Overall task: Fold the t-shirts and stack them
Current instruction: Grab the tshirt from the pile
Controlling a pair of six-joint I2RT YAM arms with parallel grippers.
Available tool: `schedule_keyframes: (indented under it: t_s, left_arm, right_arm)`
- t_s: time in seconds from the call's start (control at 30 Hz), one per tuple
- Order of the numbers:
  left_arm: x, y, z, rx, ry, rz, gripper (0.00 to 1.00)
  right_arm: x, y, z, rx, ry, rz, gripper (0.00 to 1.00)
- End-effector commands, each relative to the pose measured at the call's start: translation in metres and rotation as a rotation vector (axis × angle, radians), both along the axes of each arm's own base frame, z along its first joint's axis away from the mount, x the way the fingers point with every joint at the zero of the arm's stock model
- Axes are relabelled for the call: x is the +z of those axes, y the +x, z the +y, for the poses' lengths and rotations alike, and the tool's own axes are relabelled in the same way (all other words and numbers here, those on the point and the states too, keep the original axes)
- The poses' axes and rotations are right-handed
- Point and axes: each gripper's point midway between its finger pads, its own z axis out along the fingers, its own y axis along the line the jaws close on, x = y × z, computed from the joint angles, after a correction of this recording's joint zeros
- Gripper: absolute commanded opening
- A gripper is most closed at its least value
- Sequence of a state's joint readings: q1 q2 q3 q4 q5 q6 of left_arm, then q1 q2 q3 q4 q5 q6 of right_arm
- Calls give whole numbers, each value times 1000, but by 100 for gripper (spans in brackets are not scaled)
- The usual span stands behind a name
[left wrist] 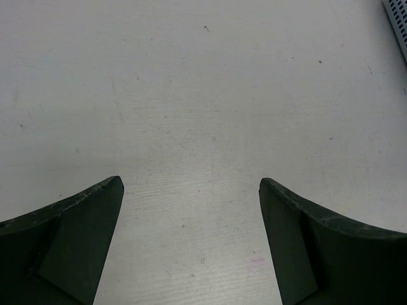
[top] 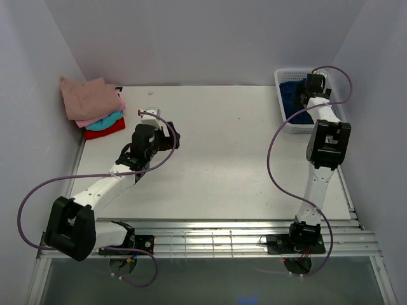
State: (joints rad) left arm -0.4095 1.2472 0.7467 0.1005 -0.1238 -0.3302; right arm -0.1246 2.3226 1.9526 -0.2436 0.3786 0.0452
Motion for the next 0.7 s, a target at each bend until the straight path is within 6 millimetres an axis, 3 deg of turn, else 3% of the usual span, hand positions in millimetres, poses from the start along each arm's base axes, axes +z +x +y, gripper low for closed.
schedule_keyframes:
  t_s: [0.0,0.27,0.43,0.53,0.57,0.63,0.67]
  left_arm:
    - [8,0,0,5,-1,-14,98]
    - [18,-4,3,11,-14,-37,98]
    - [19,-5,5,20,-12,-37,98]
    - [20,-5,7,31,-10,-41,98]
    - [20,-5,7,33,-12,-42,98]
    - [22,-5,9,42,-14,-48,98]
    - [21,-5,9,43,-16,-49,98]
  right_arm:
    - [3,-4,3,18,37,26,95]
    - [-37,-11,9,59,89,151,98]
    - [-62,-18,16,103,165,213,79]
    - [-66,-20,15,112,188,224,55]
    - [-65,-21,15,111,192,225,29]
    - [-57,-21,18,126,206,215,9]
    - [-50,-20,22,141,213,200,8]
